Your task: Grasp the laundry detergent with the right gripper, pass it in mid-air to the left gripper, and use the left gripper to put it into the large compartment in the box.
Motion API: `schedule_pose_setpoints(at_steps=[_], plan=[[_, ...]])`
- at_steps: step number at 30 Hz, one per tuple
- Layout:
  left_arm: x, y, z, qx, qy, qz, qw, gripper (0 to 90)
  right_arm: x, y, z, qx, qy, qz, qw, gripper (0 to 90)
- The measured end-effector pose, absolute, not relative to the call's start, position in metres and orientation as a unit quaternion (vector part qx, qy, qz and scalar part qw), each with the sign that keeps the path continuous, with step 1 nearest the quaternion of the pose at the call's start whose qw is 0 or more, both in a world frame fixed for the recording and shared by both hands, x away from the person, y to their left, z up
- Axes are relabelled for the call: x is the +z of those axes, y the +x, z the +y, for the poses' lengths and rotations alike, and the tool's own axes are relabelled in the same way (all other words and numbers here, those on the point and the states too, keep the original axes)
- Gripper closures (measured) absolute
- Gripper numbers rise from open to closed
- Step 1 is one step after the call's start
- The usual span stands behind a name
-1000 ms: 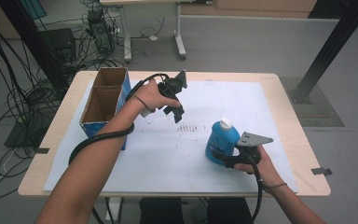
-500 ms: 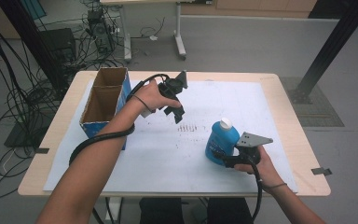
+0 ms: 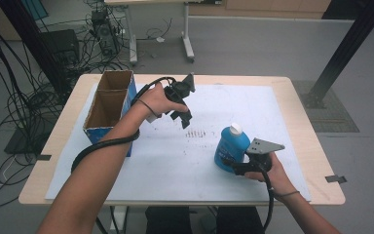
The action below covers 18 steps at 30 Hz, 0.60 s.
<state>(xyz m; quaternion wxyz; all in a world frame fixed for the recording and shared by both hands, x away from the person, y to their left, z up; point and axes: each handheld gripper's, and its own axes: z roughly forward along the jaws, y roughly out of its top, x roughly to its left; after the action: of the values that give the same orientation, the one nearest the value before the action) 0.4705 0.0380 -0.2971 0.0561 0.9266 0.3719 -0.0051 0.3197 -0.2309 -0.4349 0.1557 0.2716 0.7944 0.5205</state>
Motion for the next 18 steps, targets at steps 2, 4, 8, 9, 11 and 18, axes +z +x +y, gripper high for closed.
schedule_pose_setpoints(at_steps=[2,4,8,9,11,18], plan=[[-0.2975,0.4704,0.0383,-0.006,0.927,0.371,0.057,10.1,-0.4350,0.3197,-0.2309,0.521,0.271,0.794,0.156,40.4],[-0.2978,0.4704,0.0385,-0.005,0.927,0.371,0.056,10.1,-0.4349,0.3196,-0.2307,0.520,0.270,0.795,0.158,40.5],[-0.2985,0.4697,0.0377,-0.006,0.927,0.371,0.055,10.1,-0.4345,0.3194,-0.2303,0.518,0.269,0.796,0.159,40.5],[-0.2984,0.4695,0.0376,-0.006,0.927,0.370,0.055,10.1,-0.4344,0.3195,-0.2302,0.517,0.270,0.796,0.159,40.5],[-0.2985,0.4697,0.0378,-0.007,0.927,0.370,0.056,10.1,-0.4344,0.3194,-0.2302,0.518,0.270,0.796,0.159,40.5],[-0.2978,0.4720,0.0393,-0.006,0.927,0.371,0.054,10.2,-0.4344,0.3196,-0.2302,0.518,0.268,0.797,0.159,40.6]])
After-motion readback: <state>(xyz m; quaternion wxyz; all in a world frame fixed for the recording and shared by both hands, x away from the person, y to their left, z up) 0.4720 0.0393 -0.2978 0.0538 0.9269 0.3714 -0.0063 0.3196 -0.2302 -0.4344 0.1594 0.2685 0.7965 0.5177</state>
